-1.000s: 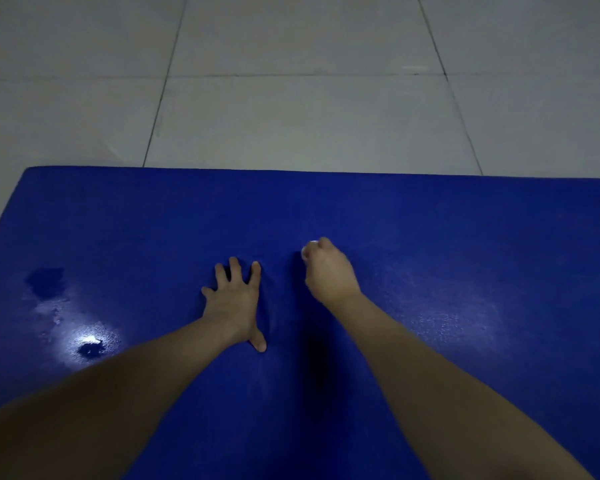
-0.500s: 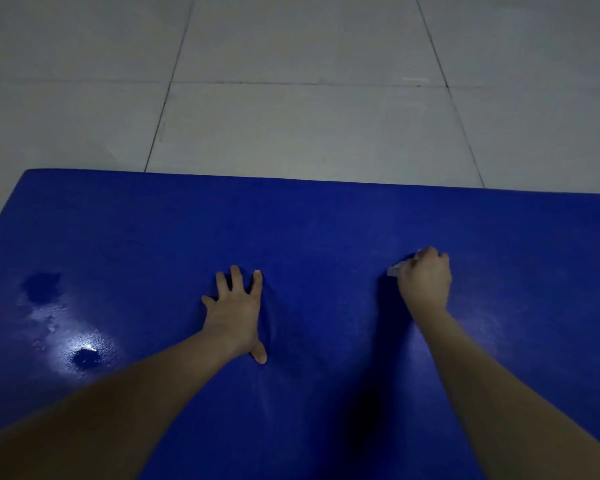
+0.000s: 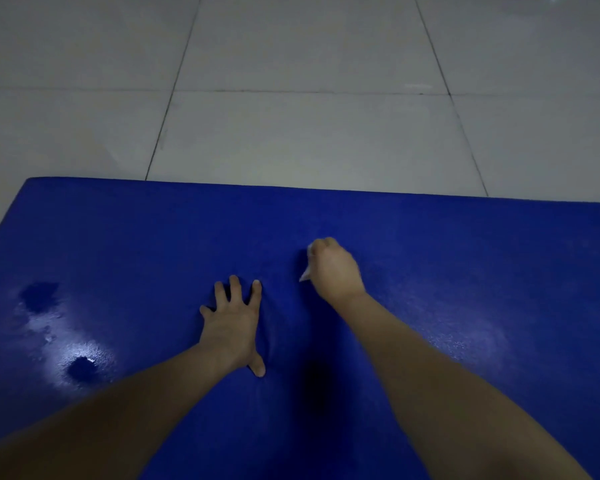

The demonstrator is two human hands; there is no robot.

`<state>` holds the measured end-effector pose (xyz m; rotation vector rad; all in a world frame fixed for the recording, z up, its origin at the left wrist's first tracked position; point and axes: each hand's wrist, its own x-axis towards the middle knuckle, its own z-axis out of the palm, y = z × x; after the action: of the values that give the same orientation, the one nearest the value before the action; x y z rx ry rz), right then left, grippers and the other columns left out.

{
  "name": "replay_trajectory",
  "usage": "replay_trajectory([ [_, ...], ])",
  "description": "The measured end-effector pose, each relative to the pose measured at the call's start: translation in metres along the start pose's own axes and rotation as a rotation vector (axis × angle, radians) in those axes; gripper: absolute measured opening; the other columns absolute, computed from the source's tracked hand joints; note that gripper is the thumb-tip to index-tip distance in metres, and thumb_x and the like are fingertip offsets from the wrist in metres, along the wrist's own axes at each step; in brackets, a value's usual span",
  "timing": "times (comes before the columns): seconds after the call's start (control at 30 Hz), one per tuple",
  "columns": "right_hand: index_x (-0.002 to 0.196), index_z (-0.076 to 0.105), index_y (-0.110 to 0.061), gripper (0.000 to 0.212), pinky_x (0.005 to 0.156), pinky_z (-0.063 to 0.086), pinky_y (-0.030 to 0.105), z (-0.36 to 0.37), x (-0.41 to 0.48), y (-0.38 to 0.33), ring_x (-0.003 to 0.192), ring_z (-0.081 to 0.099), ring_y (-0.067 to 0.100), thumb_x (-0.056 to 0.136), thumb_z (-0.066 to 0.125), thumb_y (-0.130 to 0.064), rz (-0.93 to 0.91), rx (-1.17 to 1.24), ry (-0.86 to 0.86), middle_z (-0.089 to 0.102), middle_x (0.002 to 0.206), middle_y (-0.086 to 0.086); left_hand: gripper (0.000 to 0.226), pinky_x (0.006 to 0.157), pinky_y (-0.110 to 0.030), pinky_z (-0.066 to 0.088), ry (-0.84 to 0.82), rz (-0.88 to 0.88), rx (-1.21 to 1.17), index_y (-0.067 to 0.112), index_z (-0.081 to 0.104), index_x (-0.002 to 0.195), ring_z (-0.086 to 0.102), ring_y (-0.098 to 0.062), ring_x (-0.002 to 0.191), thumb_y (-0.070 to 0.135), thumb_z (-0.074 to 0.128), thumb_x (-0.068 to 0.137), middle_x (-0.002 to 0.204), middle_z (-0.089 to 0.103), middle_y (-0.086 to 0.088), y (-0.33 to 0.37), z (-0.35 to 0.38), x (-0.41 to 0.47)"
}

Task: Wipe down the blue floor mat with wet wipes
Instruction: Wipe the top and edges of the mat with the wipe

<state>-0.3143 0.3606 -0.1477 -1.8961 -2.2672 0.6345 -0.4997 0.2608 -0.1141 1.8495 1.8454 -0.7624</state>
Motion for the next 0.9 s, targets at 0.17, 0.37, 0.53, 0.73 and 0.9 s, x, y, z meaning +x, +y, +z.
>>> replay_trajectory([
  [0.17, 0.096, 0.062, -0.007, 0.022, 0.059, 0.039, 0.033, -0.033, -0.015, 0.099, 0.074, 0.053, 0.026, 0.094, 0.068, -0.028, 0.303, -0.072, 0.203, 0.056, 0.106, 0.009, 0.166, 0.115, -0.063, 0.032, 0.009, 0.007, 0.012, 0.024, -0.022, 0.158, -0.006, -0.046, 0.151, 0.066, 0.093, 0.046, 0.162, -0.019, -0.019, 0.0, -0.002, -0.002],
  [0.37, 0.099, 0.062, 0.006, 0.019, 0.074, 0.048, 0.048, -0.056, -0.032, 0.149, 0.092, 0.055, 0.042, 0.093, 0.063, -0.011, 0.581, -0.148, 0.341, 0.054, 0.109, 0.025, 0.165, 0.113, -0.059, 0.037, 0.007, 0.025, 0.037, 0.025, -0.02, 0.159, 0.0, -0.044, 0.151, 0.07, 0.09, 0.045, 0.162, -0.015, -0.017, 0.0, -0.004, -0.005],
  [0.53, 0.106, 0.056, 0.003, 0.026, 0.074, 0.045, 0.042, -0.046, -0.009, 0.089, 0.098, 0.057, 0.037, 0.088, 0.071, -0.007, 0.549, 0.003, 0.213, 0.055, 0.115, 0.022, 0.137, 0.097, -0.042, 0.052, 0.073, 0.171, 0.132, 0.026, 0.008, 0.162, 0.037, -0.03, 0.133, 0.086, 0.073, 0.056, 0.152, 0.025, -0.008, -0.027, -0.029, 0.0],
  [0.73, 0.098, 0.055, -0.008, 0.013, 0.066, 0.039, 0.029, -0.008, 0.017, -0.02, 0.089, 0.054, 0.023, 0.09, 0.062, -0.015, 0.243, 0.007, 0.104, 0.053, 0.111, 0.011, 0.16, 0.115, -0.061, 0.035, 0.035, 0.007, -0.055, 0.026, -0.021, 0.159, -0.004, -0.041, 0.154, 0.069, 0.09, 0.051, 0.166, -0.017, -0.016, -0.041, -0.044, 0.029],
  [0.9, 0.096, 0.055, -0.009, 0.002, 0.064, 0.037, 0.029, 0.009, 0.021, -0.029, 0.08, 0.046, 0.02, 0.094, 0.055, -0.009, -0.007, -0.018, 0.049, 0.055, 0.103, 0.011, 0.165, 0.112, -0.061, 0.04, 0.007, -0.044, -0.04, 0.024, -0.021, 0.159, -0.003, -0.047, 0.152, 0.057, 0.097, 0.049, 0.164, -0.017, -0.022, -0.027, -0.044, 0.041],
])
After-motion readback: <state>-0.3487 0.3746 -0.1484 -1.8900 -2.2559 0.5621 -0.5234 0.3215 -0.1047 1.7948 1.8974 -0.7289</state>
